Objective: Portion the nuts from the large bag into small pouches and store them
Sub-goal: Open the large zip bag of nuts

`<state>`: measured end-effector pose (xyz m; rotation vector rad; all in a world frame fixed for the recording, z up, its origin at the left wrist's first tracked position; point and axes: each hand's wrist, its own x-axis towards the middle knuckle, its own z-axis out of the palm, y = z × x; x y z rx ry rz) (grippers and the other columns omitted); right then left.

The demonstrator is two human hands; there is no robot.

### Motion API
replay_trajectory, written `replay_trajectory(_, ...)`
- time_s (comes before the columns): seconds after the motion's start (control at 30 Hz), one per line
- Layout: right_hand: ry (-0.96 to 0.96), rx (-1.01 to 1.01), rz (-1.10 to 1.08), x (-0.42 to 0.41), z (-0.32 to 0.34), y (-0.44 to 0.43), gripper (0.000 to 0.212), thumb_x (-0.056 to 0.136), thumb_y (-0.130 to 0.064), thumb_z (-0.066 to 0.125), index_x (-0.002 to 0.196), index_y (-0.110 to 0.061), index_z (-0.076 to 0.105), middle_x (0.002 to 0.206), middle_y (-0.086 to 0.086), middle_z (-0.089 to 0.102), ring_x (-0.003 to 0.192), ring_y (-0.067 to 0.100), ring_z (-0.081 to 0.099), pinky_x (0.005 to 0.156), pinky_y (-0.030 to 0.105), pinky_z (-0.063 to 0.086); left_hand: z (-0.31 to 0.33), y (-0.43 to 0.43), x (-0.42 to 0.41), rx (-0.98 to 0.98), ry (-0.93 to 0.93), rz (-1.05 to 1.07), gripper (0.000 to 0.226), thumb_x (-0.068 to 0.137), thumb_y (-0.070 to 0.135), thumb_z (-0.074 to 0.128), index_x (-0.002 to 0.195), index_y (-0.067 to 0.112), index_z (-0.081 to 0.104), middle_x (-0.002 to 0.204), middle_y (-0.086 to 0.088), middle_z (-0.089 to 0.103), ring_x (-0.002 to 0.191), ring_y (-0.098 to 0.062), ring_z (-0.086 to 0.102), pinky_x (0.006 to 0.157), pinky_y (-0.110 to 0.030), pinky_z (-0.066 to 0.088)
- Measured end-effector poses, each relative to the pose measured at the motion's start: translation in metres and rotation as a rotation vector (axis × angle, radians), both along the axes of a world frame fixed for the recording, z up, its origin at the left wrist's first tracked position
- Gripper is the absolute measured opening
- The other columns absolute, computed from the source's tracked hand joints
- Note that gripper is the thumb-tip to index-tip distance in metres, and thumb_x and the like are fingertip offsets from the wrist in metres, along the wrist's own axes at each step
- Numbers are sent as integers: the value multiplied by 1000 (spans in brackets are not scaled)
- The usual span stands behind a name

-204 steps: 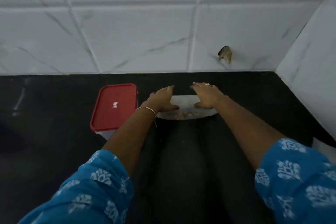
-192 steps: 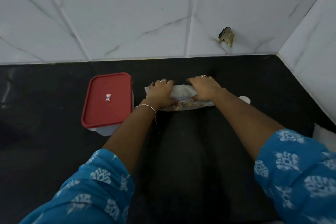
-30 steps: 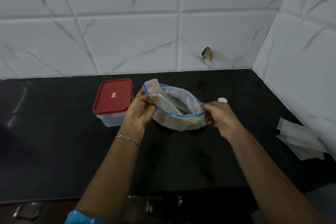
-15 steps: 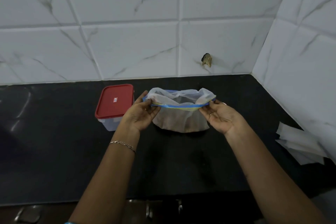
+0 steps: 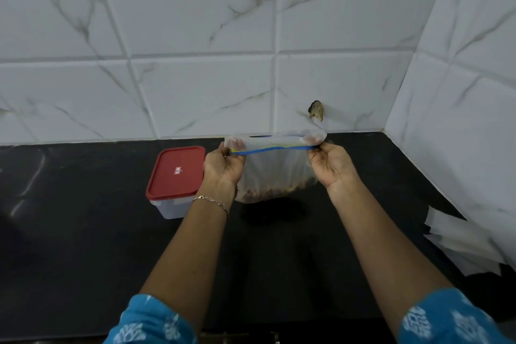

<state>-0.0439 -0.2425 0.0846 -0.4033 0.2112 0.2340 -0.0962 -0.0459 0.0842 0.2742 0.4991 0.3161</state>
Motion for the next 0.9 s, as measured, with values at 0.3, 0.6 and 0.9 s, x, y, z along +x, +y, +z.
replay_trajectory(0.3, 71, -355, 91, -27, -32, -9, 27, 97, -5, 37, 75, -9, 51, 80, 11, 57, 70, 19, 55, 61, 28, 51, -22, -12, -22, 169, 109, -207, 33, 96, 6, 23, 80, 6, 52, 45, -3, 51, 33, -12, 49, 34, -15, 38)
replay_trajectory(0.6, -379, -1501, 61, -54, -61, -27, 31, 79, -42, 75, 100, -21, 68, 111, 0, 63, 100, 12, 60, 83, 30, 52, -34, -23, -47, 565, 310, -109, 29, 92, 28, 42, 93, 13, 66, 103, -10, 68, 99, -27, 63, 85, -41, 51)
replay_trajectory(0.9, -646, -2176, 133, -72, -45, -38, 60, 76, -69, 63, 108, -20, 72, 114, 6, 52, 112, 20, 46, 79, 26, 39, -25, -16, -67, 2389, 580, -150, 52, 78, 67, 61, 112, 27, 61, 129, -2, 44, 121, -22, 38, 97, -43, 37)
